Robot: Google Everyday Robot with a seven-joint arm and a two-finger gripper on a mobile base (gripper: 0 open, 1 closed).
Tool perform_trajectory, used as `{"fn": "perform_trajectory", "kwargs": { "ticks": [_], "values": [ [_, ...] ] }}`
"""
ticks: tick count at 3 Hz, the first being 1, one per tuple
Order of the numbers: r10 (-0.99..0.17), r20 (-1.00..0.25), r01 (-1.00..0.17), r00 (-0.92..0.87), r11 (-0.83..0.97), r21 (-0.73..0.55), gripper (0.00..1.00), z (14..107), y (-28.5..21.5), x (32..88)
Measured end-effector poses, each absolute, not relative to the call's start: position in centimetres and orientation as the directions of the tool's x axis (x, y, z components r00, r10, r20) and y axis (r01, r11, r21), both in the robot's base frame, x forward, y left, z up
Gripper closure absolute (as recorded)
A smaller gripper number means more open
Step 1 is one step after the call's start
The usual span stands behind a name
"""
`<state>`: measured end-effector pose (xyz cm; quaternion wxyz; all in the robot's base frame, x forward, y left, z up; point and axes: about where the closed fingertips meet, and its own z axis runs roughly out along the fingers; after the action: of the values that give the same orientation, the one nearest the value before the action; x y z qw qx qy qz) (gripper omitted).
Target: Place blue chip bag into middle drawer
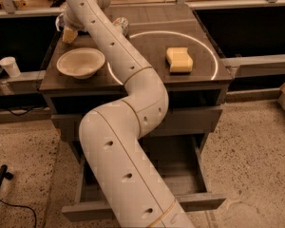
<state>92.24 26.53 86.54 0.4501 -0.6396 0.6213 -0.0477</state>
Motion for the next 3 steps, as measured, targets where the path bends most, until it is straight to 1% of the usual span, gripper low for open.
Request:
{"fn": "perform_trajectory", "kwargs": {
  "ticks": [2, 3],
  "values": [
    [-0.849, -0.491, -0.741, 0.195, 0.2, -0.641, 0.63, 85.11, 26.56, 93.25],
    [-0.854, -0.486, -0.735, 0.185, 0.208, -0.645, 0.73, 85.01, 26.09, 93.59]
  ]
}}
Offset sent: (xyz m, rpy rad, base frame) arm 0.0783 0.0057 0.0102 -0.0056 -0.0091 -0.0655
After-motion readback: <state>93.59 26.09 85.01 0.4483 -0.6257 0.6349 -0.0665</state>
